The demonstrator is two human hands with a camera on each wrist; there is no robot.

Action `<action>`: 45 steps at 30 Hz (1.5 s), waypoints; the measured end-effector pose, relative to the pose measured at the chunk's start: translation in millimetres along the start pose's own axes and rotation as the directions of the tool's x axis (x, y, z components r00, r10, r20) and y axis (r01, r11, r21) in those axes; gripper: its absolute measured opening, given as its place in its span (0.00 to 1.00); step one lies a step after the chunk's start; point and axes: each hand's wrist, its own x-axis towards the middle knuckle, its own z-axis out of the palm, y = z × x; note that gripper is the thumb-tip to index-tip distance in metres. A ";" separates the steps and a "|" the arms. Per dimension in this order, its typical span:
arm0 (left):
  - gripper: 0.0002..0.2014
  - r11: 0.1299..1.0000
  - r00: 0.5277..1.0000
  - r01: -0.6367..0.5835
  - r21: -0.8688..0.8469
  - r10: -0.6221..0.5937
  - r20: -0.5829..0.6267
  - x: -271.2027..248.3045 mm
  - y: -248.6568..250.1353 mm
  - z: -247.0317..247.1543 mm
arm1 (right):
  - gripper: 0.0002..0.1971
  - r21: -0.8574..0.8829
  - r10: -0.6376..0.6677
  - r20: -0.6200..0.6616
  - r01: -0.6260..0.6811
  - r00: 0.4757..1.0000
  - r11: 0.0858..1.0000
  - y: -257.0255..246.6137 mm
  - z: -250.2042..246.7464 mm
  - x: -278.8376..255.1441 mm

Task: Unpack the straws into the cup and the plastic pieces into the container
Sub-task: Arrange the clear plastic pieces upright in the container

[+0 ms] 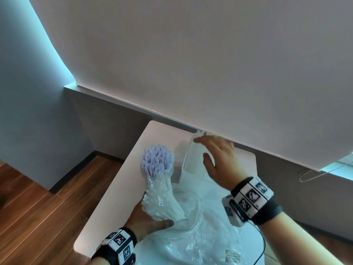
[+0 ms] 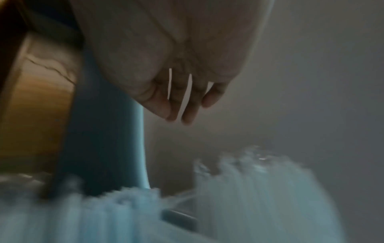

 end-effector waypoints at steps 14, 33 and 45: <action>0.40 0.996 0.992 0.091 0.013 -0.092 0.082 -7.6 4.9 -4.4 | 0.39 0.344 0.026 0.486 -0.218 0.873 0.913 -42.9 66.5 -46.3; 0.46 0.988 0.986 0.150 0.035 -0.152 0.062 -4.1 1.6 -4.4 | 0.11 0.528 0.193 0.324 -0.346 0.926 0.775 -48.9 84.2 -47.6; 0.31 0.999 0.998 0.040 0.024 -0.039 -0.040 -11.2 22.0 -1.7 | 0.14 0.438 0.225 0.065 -0.231 0.972 0.869 -43.5 97.9 -57.9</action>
